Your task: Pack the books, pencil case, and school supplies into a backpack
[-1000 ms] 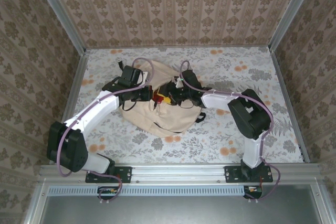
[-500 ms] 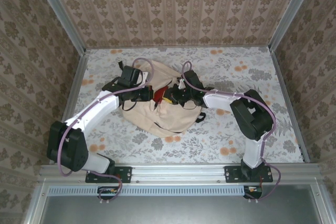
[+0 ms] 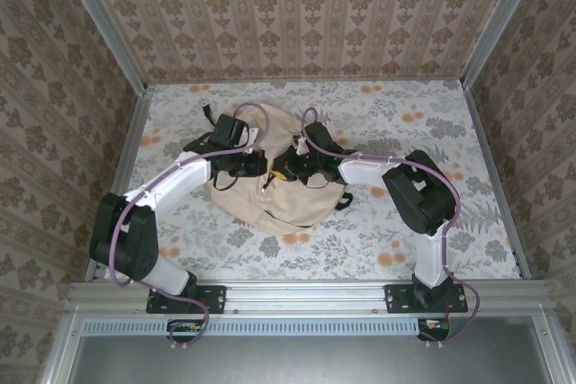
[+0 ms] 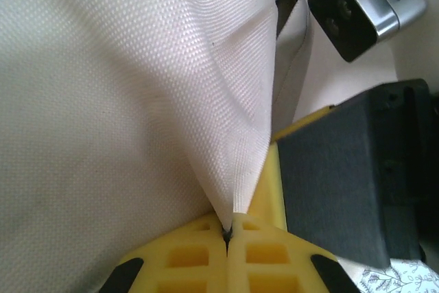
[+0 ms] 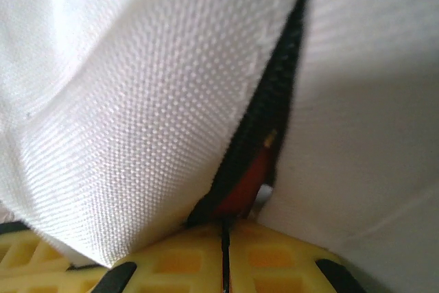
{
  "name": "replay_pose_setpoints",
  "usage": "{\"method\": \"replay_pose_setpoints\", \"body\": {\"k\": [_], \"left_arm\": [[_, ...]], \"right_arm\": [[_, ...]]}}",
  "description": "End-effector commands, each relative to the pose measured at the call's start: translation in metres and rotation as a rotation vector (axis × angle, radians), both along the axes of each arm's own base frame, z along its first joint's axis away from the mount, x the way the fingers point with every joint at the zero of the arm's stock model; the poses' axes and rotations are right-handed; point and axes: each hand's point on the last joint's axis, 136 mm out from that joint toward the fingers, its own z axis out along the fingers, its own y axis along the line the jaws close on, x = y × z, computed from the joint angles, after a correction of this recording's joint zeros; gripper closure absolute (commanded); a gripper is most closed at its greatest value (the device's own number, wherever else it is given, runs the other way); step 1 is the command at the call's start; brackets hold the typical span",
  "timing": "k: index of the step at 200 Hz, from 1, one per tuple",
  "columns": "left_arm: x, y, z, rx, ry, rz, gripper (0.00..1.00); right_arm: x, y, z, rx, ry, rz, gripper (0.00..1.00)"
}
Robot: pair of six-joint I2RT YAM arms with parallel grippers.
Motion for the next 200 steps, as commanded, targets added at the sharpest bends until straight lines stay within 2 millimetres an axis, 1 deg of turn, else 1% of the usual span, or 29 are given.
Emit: {"method": "replay_pose_setpoints", "body": {"k": [1,23,43,59,78,88,108,119,121,123,136,153,178,200], "left_arm": [[-0.008,-0.021,0.002,-0.081,0.031,-0.074,1.00],[-0.008,-0.020,0.002,-0.076,0.030,-0.071,1.00],[-0.008,-0.013,0.006,-0.051,0.021,-0.047,0.99],[-0.009,-0.007,0.013,-0.044,0.007,-0.025,0.88],[-0.009,-0.001,0.023,-0.055,-0.015,0.009,0.68],[-0.008,0.003,0.028,-0.058,-0.025,0.036,0.59],[-0.008,0.017,0.032,-0.053,-0.037,0.109,0.50],[-0.011,0.024,0.030,-0.041,-0.032,0.145,0.46],[-0.008,0.031,0.029,-0.040,-0.030,0.171,0.45],[-0.006,0.035,0.030,-0.039,-0.031,0.184,0.45],[-0.008,0.048,0.025,-0.029,-0.021,0.242,0.43],[-0.013,0.062,0.017,-0.033,0.000,0.305,0.42],[-0.022,0.076,0.008,-0.046,0.031,0.369,0.42],[-0.030,0.082,0.003,-0.079,0.054,0.406,0.42]], "right_arm": [[0.009,0.018,0.023,0.060,-0.102,0.039,0.89],[0.015,0.006,0.004,-0.039,-0.077,0.004,0.89],[0.014,-0.007,0.003,-0.102,-0.091,-0.018,0.87],[0.011,-0.021,0.011,-0.157,-0.126,-0.030,0.82],[0.003,-0.039,0.022,-0.219,-0.173,-0.030,0.73],[-0.002,-0.046,0.026,-0.242,-0.201,-0.008,0.68],[-0.016,-0.054,0.025,-0.306,-0.241,0.075,0.56],[-0.023,-0.059,0.021,-0.340,-0.244,0.113,0.52],[-0.024,-0.059,0.020,-0.342,-0.244,0.120,0.52],[-0.026,-0.059,0.019,-0.345,-0.243,0.127,0.51],[-0.031,-0.058,0.016,-0.345,-0.239,0.157,0.48],[-0.034,-0.053,0.016,-0.329,-0.232,0.171,0.48],[-0.034,-0.037,0.020,-0.292,-0.236,0.191,0.48],[-0.031,-0.023,0.021,-0.248,-0.227,0.202,0.49]]}}
